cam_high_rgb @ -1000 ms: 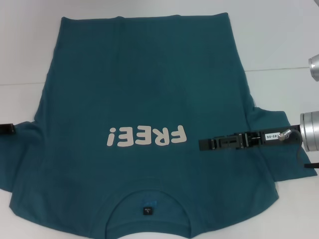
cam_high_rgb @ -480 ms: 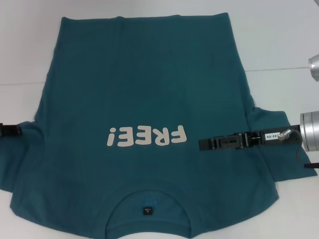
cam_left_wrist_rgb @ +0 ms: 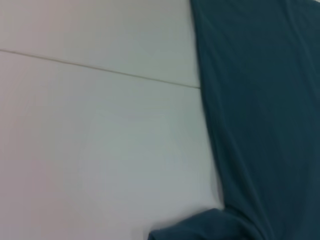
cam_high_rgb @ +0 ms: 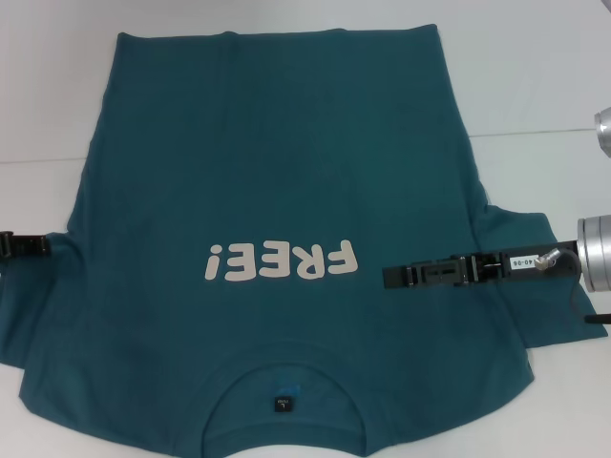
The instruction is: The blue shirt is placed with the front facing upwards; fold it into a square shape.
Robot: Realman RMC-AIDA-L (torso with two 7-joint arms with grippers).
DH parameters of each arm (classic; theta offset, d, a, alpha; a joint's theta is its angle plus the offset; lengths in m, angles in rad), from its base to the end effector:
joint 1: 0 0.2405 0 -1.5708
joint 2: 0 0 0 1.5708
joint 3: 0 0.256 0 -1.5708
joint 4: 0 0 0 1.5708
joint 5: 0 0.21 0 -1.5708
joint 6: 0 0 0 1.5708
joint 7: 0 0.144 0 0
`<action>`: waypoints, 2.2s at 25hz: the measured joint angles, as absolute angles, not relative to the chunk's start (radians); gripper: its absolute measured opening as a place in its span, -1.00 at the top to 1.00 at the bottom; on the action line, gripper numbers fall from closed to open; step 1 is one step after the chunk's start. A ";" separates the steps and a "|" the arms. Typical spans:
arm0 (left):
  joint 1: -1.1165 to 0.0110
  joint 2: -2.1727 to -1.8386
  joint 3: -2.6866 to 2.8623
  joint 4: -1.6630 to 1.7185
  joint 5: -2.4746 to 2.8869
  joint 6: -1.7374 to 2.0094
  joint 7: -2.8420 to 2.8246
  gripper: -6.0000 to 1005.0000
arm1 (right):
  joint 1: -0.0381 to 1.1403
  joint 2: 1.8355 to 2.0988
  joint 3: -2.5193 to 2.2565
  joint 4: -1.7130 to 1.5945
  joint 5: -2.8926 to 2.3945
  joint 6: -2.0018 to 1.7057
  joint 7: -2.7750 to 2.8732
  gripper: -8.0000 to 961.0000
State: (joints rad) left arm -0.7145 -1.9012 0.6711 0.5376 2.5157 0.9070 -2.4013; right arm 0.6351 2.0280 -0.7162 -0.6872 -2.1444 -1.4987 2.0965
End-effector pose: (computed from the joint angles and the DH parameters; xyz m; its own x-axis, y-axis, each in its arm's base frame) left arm -0.3397 0.4245 0.0747 0.3146 0.8027 0.5066 0.8804 -0.0473 -0.4718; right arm 0.2519 0.3635 0.0132 0.4699 -0.7944 -0.3848 -0.8503 -0.5244 0.0441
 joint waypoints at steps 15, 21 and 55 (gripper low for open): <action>-0.707 -1.911 0.672 0.572 2.564 0.928 -2.429 -0.38 | 0.634 2.028 -0.714 -0.687 -2.144 -1.502 2.098 -0.90; -0.706 -1.913 0.672 0.577 2.565 0.928 -2.430 0.02 | 0.635 2.027 -0.714 -0.687 -2.144 -1.501 2.099 -0.90; -0.676 -1.988 0.765 0.849 2.819 1.026 -2.660 0.88 | 0.638 2.029 -0.717 -0.687 -2.143 -1.499 2.098 -0.90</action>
